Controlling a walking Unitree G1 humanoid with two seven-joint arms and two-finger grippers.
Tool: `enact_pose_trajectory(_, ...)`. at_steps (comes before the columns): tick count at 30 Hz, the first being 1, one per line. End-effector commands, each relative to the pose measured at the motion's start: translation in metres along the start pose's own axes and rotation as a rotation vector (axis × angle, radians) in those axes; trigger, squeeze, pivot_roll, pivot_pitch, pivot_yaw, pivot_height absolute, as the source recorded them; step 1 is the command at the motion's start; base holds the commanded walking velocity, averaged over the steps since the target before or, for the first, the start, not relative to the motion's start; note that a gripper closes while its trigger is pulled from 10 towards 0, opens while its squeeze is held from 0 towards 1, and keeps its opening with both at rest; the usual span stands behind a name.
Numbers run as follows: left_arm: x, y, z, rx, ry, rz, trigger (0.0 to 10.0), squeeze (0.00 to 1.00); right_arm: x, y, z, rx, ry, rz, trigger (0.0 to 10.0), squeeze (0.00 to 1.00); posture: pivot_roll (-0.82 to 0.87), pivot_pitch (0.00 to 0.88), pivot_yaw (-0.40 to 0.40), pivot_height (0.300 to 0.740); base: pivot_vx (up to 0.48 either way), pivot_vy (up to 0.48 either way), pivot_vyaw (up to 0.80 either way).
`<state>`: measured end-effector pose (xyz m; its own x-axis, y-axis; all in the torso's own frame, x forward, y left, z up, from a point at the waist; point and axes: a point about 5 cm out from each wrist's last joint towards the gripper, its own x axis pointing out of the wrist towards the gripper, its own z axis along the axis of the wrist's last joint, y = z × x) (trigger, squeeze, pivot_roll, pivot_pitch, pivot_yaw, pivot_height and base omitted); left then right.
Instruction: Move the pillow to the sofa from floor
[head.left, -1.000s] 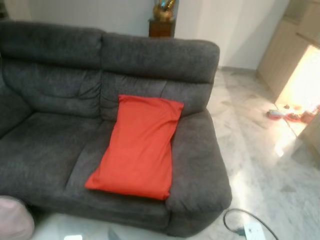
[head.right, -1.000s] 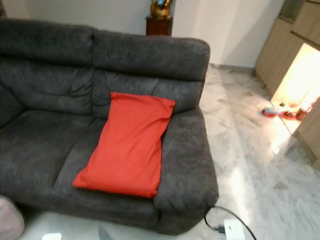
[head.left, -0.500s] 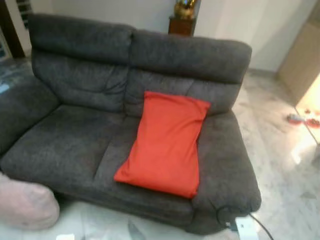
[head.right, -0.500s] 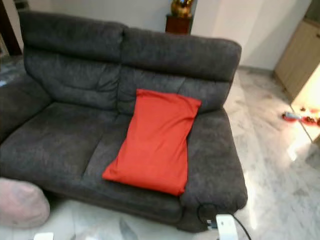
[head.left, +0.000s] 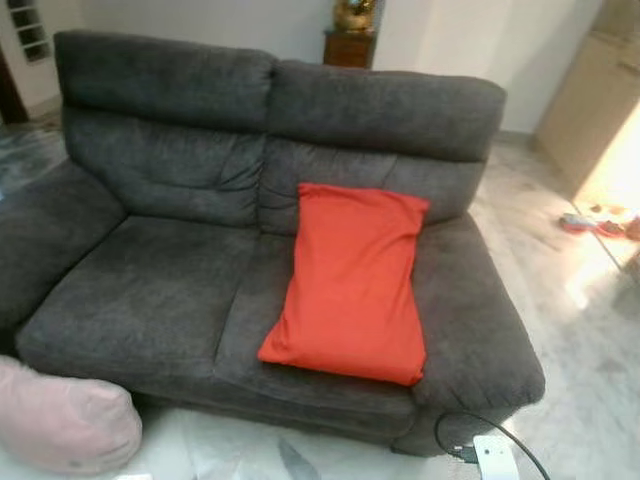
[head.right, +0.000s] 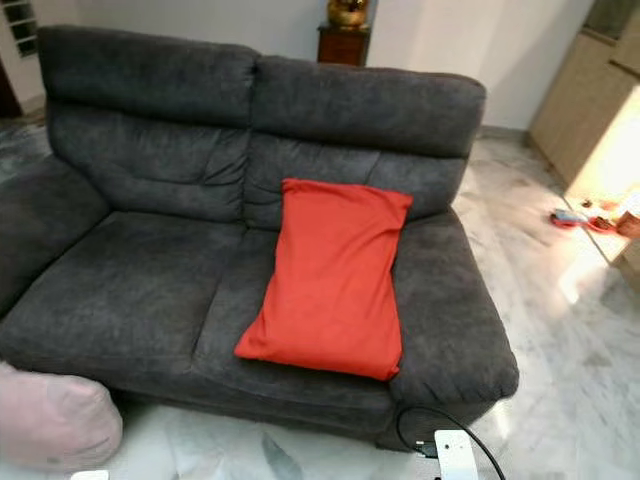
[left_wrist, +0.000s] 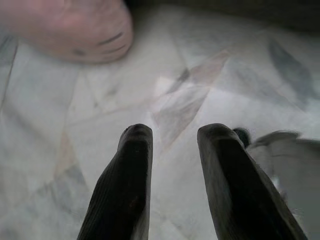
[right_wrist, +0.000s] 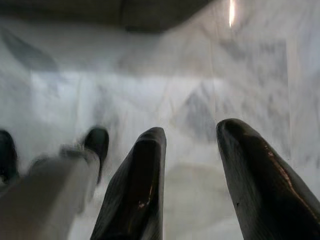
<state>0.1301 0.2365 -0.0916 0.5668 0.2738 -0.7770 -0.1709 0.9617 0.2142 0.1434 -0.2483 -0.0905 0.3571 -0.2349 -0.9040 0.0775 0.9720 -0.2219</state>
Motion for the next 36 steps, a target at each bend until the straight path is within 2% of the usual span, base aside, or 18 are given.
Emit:
enact_pose_trajectory(1, -0.0003, 0.0065, -0.0026, 0.000, 0.014, 0.015, 10.0, 0.00, 0.0002, 0.0051, 0.0108, 0.001, -0.032, 0.019, 10.0, 0.00, 0.14, 0.000, -0.080, 0.740, 0.000, 0.368, 0.00)
enact_pose_trajectory(33, -0.0023, 0.0087, -0.0111, 0.025, 0.052, 0.001, 10.0, 0.00, 0.0000, 0.0061, 0.0073, -0.028, -0.038, 0.052, 10.0, 0.00, 0.14, 0.000, -0.075, 0.740, 0.000, 0.366, 0.00)
enact_pose_trajectory(36, -0.0017, 0.0080, -0.0093, 0.024, 0.047, 0.001, 10.0, 0.00, 0.0000, 0.0067, 0.0077, -0.030, -0.041, 0.061, 10.0, 0.00, 0.14, 0.000, -0.077, 0.740, 0.000, 0.368, 0.80)
